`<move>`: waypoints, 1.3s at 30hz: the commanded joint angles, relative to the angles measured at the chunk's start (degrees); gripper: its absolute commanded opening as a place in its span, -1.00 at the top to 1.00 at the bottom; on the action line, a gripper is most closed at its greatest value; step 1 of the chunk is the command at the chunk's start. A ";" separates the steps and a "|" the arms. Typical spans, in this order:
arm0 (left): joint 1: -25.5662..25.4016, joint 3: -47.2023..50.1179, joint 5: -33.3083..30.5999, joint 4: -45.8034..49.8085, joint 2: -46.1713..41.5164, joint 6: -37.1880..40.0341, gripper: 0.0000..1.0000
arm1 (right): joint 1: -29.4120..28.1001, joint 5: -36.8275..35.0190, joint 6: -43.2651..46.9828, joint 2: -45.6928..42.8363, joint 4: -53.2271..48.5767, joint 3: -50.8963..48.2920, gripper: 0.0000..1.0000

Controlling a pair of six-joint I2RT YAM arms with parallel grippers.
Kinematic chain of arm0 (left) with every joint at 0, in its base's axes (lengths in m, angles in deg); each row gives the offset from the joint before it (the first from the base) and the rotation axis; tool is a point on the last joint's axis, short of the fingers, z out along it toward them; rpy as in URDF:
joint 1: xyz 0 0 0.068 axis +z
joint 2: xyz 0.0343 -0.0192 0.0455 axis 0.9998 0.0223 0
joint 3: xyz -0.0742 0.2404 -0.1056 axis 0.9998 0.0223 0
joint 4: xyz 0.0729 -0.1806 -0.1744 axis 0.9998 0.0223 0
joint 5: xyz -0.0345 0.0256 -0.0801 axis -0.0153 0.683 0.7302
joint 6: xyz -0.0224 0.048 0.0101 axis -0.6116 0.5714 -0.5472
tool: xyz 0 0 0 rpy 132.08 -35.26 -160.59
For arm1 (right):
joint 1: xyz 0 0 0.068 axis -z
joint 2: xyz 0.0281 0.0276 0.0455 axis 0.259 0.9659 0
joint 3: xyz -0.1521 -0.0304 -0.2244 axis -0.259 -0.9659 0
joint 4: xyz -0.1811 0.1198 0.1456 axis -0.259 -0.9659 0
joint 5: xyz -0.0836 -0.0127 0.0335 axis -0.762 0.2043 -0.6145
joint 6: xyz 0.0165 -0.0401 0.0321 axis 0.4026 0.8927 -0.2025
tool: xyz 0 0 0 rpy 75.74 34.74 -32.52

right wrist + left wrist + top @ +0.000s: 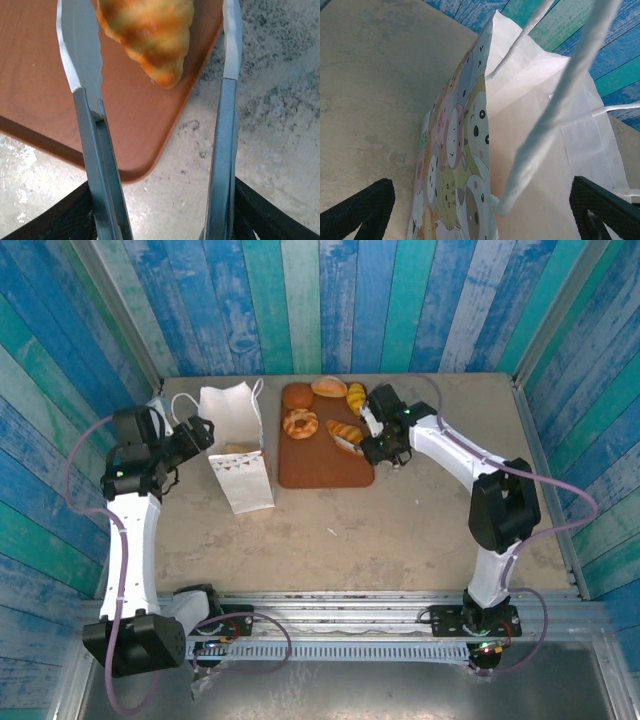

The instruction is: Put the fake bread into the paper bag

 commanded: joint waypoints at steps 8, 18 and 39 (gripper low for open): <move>-0.13 -1.65 -0.31 1.06 -1.37 0.77 -0.88 | -0.35 0.82 2.05 7.27 -1.23 5.64 -0.30; -0.09 -1.67 0.02 0.79 -1.29 0.41 -0.88 | -0.32 0.48 1.78 5.98 -2.11 5.66 -0.11; -0.09 -2.46 -2.43 1.11 -4.67 -3.59 -0.88 | -7.64 -3.47 -10.75 -20.11 -7.79 -3.40 0.01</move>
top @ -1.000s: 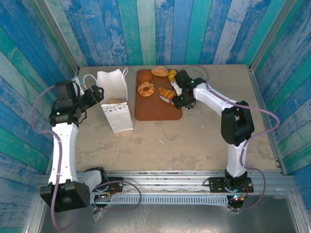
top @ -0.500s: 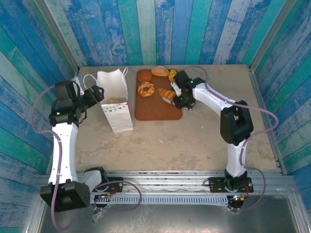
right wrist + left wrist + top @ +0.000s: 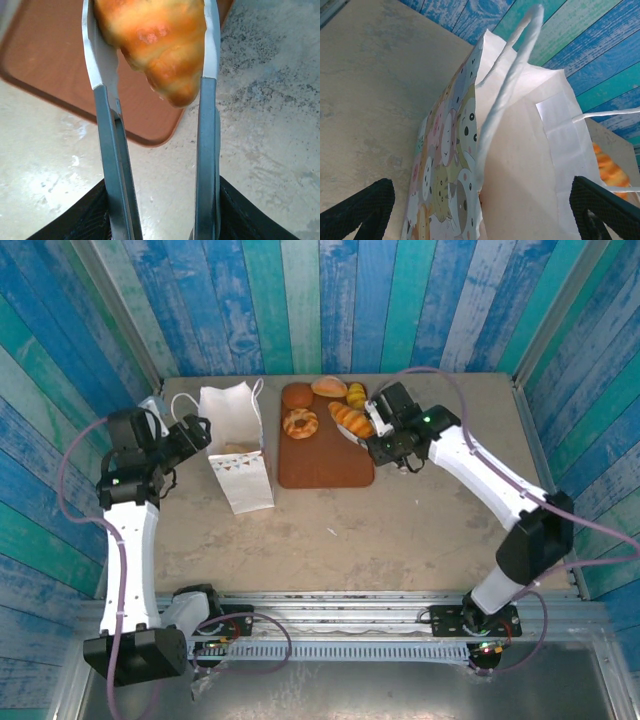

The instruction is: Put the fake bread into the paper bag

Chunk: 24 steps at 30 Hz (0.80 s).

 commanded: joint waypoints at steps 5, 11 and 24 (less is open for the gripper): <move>-0.10 -0.23 -1.30 -0.73 -2.23 -3.29 -0.89 | -5.44 -2.25 -9.85 -9.20 -5.52 -0.17 0.02; -0.08 1.74 0.58 -2.15 -2.60 -4.67 -0.94 | -10.20 -4.30 -15.28 -14.18 -12.07 3.23 0.03; -0.08 5.46 7.15 -7.67 0.16 -6.03 -0.76 | -20.53 -3.74 -24.48 -17.07 -16.05 16.07 0.07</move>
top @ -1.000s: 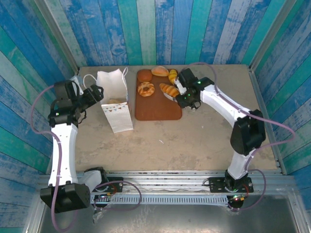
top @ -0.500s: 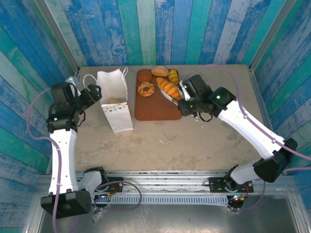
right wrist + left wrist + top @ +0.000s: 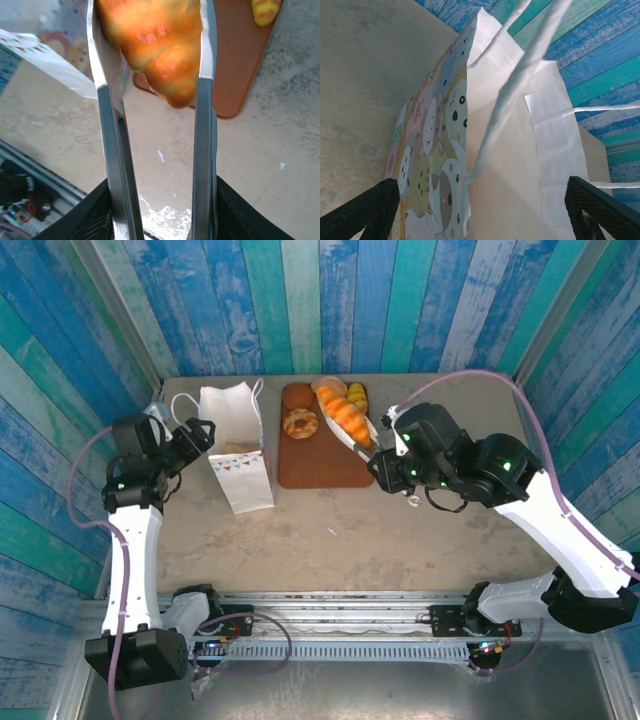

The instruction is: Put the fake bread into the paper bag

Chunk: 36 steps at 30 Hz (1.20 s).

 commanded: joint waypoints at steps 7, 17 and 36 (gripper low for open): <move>-0.09 1.81 2.57 -6.75 2.45 -1.43 -0.60 | -7.51 2.58 -3.71 4.18 5.77 10.57 0.08; -0.11 4.35 1.62 -11.03 3.26 -3.34 -0.25 | -13.47 3.76 -2.85 15.36 16.30 17.59 0.09; -0.11 6.41 0.75 -11.06 0.81 -3.03 0.38 | -12.45 0.02 -3.42 33.87 18.60 27.91 0.08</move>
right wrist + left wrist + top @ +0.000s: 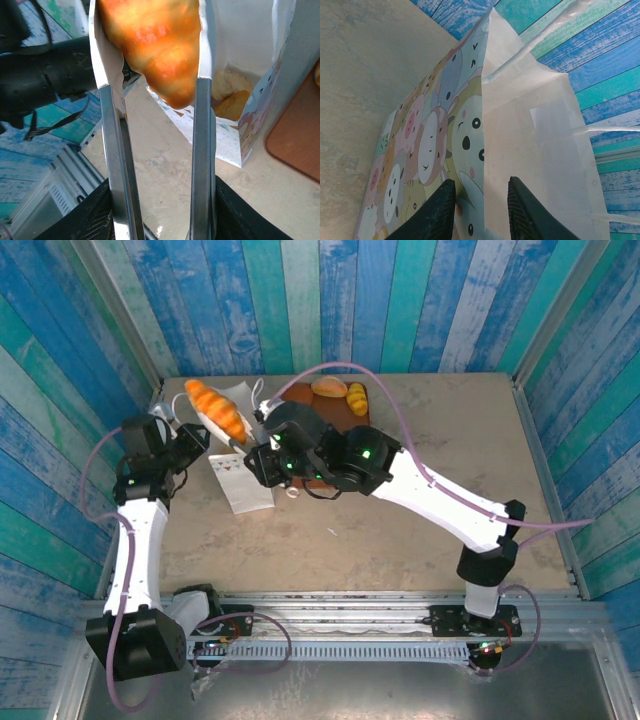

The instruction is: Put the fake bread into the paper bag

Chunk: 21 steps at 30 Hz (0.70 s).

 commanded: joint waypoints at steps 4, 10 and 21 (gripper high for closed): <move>-0.09 0.90 -0.82 0.47 -2.63 1.14 0.42 | 1.96 -1.27 -0.10 3.44 1.95 2.12 0.08; -0.09 2.71 -0.78 0.58 -4.03 0.92 0.49 | 3.09 -2.23 1.77 6.46 -0.56 3.43 0.08; -0.16 3.16 -2.55 2.23 -4.67 2.12 0.59 | 3.59 -6.63 5.31 12.24 -8.17 10.79 0.07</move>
